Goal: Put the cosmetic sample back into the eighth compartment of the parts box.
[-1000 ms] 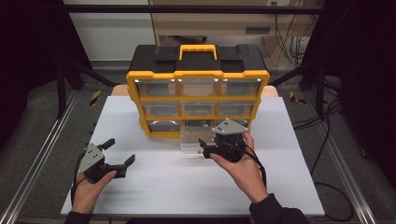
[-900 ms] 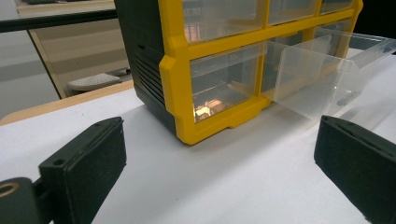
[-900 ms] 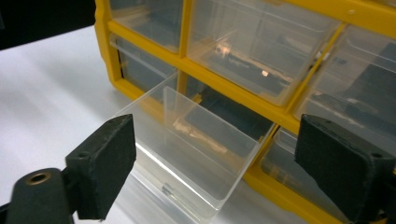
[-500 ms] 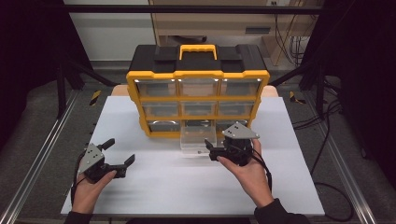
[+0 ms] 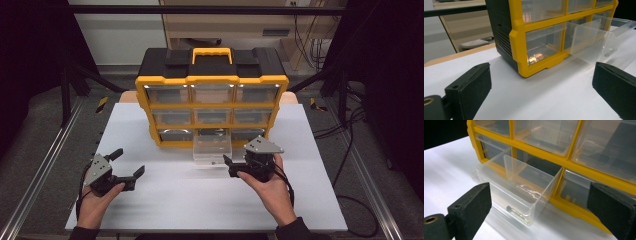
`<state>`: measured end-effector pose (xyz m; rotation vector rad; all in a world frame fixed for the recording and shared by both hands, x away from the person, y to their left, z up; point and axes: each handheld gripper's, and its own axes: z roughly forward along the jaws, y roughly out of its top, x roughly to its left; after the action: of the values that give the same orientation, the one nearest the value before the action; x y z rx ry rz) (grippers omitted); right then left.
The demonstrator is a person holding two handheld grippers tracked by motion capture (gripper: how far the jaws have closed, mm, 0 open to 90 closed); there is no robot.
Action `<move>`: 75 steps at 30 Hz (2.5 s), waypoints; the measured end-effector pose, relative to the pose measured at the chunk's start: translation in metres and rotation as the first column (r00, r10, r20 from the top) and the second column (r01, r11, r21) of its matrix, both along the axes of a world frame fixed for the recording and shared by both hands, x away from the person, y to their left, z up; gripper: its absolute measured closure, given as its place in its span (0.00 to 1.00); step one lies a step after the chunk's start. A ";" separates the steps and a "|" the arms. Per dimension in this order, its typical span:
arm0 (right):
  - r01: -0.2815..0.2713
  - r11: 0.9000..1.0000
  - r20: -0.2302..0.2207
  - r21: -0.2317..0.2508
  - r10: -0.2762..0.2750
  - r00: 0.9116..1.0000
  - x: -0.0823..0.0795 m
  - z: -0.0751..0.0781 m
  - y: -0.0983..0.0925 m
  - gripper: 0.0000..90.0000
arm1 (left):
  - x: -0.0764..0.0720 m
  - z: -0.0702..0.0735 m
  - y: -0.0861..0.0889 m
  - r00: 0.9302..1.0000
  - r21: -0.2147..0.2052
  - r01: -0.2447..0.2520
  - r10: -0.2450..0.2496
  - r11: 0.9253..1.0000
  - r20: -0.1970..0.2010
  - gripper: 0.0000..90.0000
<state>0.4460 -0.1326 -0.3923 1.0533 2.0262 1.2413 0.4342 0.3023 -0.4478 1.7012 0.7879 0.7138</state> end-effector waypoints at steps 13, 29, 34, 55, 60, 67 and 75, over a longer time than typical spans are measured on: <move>-0.008 1.000 -0.015 0.014 0.008 1.000 -0.001 -0.014 -0.004 0.10 | 0.000 0.000 0.000 1.000 0.000 -0.002 0.002 1.000 -0.001 0.02; -0.032 0.999 -0.062 0.010 0.032 0.998 -0.011 -0.031 -0.007 0.17 | 0.000 0.000 0.000 1.000 -0.004 -0.003 0.003 1.000 0.000 0.02; -0.038 0.999 -0.111 -0.009 0.037 0.993 -0.011 -0.039 -0.011 0.16 | 0.000 0.000 0.000 1.000 -0.007 -0.001 0.001 1.000 0.001 0.02; -0.103 0.991 -0.157 -0.082 0.089 0.984 -0.017 -0.049 -0.008 0.81 | 0.000 0.000 0.000 1.000 -0.010 0.000 0.000 1.000 -0.001 0.02; -0.120 0.989 -0.163 -0.092 0.104 0.981 -0.018 -0.051 -0.006 0.92 | 0.000 0.000 0.000 1.000 -0.011 0.002 -0.002 1.000 0.000 0.02; -0.129 0.987 -0.163 -0.095 0.112 0.980 -0.019 -0.052 -0.004 1.00 | 0.000 0.001 0.000 1.000 -0.010 0.002 -0.002 1.000 0.001 0.02; -0.129 0.987 -0.151 -0.094 0.114 0.982 -0.020 -0.051 -0.003 1.00 | 0.000 0.001 0.000 1.000 -0.010 0.000 0.000 1.000 0.002 0.03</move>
<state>0.4264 -0.1353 -0.4437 1.0092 2.2703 1.1348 0.4343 0.3027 -0.4470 1.6917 0.7887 0.7102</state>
